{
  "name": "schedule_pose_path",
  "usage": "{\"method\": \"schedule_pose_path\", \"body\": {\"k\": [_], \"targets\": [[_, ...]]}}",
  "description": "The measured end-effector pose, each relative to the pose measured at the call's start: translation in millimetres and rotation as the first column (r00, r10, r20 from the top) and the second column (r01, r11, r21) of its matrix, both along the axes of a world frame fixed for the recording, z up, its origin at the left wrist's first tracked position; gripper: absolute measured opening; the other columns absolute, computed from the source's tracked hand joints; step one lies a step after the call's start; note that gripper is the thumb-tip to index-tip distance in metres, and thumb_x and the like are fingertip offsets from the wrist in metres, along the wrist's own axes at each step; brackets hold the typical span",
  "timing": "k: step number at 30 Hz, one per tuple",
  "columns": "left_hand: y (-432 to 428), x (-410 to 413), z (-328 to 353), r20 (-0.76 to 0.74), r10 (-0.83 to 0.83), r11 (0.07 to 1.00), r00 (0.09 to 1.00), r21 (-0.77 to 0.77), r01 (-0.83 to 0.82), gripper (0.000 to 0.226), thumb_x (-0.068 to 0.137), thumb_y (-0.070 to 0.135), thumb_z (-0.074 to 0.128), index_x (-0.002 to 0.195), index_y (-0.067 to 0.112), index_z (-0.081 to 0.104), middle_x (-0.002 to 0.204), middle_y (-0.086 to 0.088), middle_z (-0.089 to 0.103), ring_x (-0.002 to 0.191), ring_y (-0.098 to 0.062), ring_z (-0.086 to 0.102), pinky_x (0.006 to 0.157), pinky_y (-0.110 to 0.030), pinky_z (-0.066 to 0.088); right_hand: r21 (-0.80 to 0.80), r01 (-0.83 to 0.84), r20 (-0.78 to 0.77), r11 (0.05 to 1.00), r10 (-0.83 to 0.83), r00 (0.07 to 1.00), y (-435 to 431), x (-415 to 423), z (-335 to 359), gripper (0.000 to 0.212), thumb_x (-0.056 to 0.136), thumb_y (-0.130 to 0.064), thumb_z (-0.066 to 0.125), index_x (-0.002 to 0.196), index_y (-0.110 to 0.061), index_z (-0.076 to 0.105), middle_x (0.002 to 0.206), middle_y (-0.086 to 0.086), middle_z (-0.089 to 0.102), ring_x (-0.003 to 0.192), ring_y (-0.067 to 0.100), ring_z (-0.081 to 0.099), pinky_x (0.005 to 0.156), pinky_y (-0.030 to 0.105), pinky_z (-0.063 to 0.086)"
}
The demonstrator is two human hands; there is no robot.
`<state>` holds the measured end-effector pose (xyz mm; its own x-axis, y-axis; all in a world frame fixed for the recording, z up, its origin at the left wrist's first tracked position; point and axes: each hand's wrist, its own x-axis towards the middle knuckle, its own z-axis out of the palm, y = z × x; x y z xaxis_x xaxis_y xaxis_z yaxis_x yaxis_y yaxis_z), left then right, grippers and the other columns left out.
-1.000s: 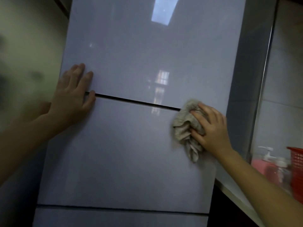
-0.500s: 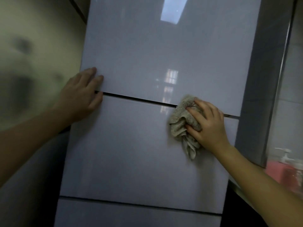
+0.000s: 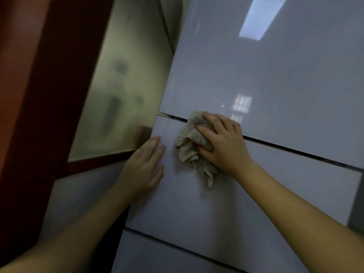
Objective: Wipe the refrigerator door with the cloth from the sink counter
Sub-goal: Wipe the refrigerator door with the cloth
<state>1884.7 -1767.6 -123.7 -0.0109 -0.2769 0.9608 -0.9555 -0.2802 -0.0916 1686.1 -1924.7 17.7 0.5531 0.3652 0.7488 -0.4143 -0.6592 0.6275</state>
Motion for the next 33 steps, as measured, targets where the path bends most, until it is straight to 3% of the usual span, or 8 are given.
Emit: {"method": "schedule_pose_path", "body": {"k": [9, 15, 21, 28, 33], "targets": [[-3, 5, -1, 0.028, -0.024, 1.0, 0.999, 0.007, 0.024, 0.057, 0.098, 0.032, 0.046, 0.145, 0.0, 0.048, 0.159, -0.021, 0.036, 0.15, -0.033, 0.034, 0.119, -0.044, 0.037, -0.069, 0.021, -0.048, 0.997, -0.024, 0.999, 7, 9, 4, 0.055, 0.086, -0.054, 0.066, 0.132, -0.023, 0.064, 0.15, 0.009, 0.052, 0.134, 0.035, 0.049, 0.104, 0.048, 0.037], [-6, 4, 14, 0.015, -0.039, 0.994, 0.999, -0.099, 0.04, 0.056, 0.098, 0.033, 0.045, 0.144, 0.002, 0.051, 0.157, -0.02, 0.04, 0.144, -0.034, 0.041, 0.118, -0.042, 0.036, -0.163, -0.032, -0.083, 0.986, 0.019, 0.996, 10, 21, 32, 0.053, 0.092, -0.056, 0.057, 0.132, -0.022, 0.064, 0.149, 0.009, 0.054, 0.132, 0.034, 0.05, 0.102, 0.047, 0.037], [-14, -4, 69, -0.088, -0.046, 0.976, 0.995, -0.216, 0.026, 0.056, 0.096, 0.034, 0.046, 0.143, 0.003, 0.049, 0.156, -0.021, 0.041, 0.142, -0.031, 0.038, 0.111, -0.043, 0.038, -0.058, -0.055, 0.089, 0.997, 0.06, 0.994, 14, 30, 72, 0.055, 0.088, -0.051, 0.059, 0.132, -0.02, 0.063, 0.151, 0.011, 0.052, 0.133, 0.037, 0.049, 0.105, 0.05, 0.038], [-16, -7, 89, -0.198, -0.127, 0.972, 0.972, -0.218, 0.083, 0.063, 0.096, 0.034, 0.048, 0.15, 0.004, 0.039, 0.158, -0.017, 0.037, 0.143, -0.033, 0.041, 0.116, -0.042, 0.036, -0.183, -0.139, -0.133, 0.973, 0.116, 0.984, 12, 51, 94, 0.056, 0.088, -0.056, 0.066, 0.131, -0.02, 0.066, 0.149, 0.01, 0.054, 0.133, 0.036, 0.052, 0.103, 0.049, 0.04], [-15, -5, 126, -0.296, -0.159, 0.97, 0.942, -0.225, 0.093, 0.065, 0.099, 0.038, 0.042, 0.155, 0.008, 0.03, 0.161, -0.012, 0.034, 0.143, -0.03, 0.04, 0.118, -0.035, 0.029, -0.123, -0.172, -0.08, 0.977, 0.163, 0.983, 16, 59, 151, 0.053, 0.088, -0.052, 0.066, 0.13, -0.019, 0.067, 0.148, 0.011, 0.056, 0.133, 0.036, 0.054, 0.104, 0.049, 0.04]]}}
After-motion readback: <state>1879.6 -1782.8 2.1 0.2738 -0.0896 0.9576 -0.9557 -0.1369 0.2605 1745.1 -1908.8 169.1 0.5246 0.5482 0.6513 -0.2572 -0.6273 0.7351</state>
